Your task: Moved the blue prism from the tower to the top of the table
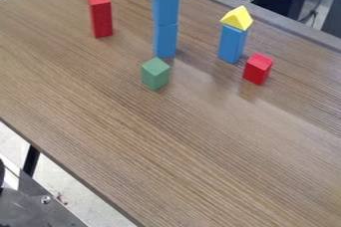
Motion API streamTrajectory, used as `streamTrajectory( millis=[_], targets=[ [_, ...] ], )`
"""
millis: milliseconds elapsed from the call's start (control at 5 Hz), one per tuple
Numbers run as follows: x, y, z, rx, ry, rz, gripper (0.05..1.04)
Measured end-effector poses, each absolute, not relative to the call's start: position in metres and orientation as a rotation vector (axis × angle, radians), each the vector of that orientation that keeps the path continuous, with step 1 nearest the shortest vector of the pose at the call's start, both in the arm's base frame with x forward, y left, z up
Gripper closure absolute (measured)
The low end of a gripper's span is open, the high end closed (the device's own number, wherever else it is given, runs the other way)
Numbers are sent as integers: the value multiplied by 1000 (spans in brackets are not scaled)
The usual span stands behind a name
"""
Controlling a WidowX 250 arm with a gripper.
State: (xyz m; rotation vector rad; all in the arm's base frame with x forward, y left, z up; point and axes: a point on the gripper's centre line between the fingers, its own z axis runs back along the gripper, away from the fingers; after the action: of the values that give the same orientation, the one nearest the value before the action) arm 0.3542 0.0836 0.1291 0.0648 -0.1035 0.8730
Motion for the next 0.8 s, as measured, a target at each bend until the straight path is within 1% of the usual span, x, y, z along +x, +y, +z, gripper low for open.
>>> streamTrajectory(
  millis=[200, 400, 600, 800],
  targets=[
    [352, 82, 115, 72, -61, 871, 126],
    [374, 81, 103, 29, -61, 924, 405],
    [385, 83, 104, 17, -73, 954, 477],
    [382, 87, 104, 45, -65, 951, 477]
  ],
)
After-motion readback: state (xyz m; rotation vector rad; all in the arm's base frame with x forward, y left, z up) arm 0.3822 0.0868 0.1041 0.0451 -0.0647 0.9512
